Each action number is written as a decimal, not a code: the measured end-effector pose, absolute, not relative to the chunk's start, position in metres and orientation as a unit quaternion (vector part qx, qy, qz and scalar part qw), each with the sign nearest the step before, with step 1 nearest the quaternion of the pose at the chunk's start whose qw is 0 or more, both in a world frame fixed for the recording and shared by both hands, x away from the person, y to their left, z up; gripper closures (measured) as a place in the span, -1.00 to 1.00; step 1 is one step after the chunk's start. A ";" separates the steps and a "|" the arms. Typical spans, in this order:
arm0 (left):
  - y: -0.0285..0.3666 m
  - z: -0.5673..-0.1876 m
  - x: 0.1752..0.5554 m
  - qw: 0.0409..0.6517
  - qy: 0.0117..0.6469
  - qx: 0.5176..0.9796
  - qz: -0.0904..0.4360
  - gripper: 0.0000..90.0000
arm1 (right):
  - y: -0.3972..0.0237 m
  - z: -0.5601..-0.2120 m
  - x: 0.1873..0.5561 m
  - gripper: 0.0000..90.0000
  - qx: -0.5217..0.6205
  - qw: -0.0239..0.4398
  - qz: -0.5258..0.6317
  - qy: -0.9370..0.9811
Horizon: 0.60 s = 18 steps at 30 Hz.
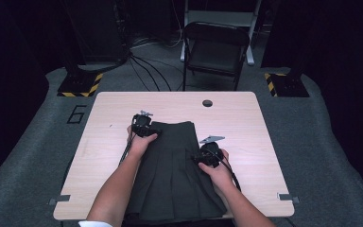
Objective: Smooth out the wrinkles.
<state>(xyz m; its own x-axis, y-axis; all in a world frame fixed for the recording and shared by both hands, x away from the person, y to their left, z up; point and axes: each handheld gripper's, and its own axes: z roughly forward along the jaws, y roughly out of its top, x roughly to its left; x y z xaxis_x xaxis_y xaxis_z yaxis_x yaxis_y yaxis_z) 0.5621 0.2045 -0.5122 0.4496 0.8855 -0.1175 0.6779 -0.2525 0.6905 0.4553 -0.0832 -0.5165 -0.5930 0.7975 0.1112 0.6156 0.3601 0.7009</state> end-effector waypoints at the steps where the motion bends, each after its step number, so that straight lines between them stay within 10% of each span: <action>1: 0.205 -0.512 0.563 0.344 0.499 0.781 0.150 -0.23 | -0.083 -0.516 0.455 0.00 0.437 0.122 0.363 0.814; 18: 0.204 -0.515 0.567 0.353 0.511 0.769 0.151 -0.23 | -0.083 -0.517 0.455 -0.01 0.435 0.124 0.366 0.813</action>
<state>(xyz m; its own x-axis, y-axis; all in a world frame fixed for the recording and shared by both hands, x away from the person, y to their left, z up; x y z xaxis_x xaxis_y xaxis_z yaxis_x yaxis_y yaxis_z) 0.5671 0.2039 -0.5149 0.4318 0.8928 -0.1281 0.6791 -0.2283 0.6977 0.4546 -0.0834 -0.5170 -0.5912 0.7982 0.1155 0.6161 0.3545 0.7034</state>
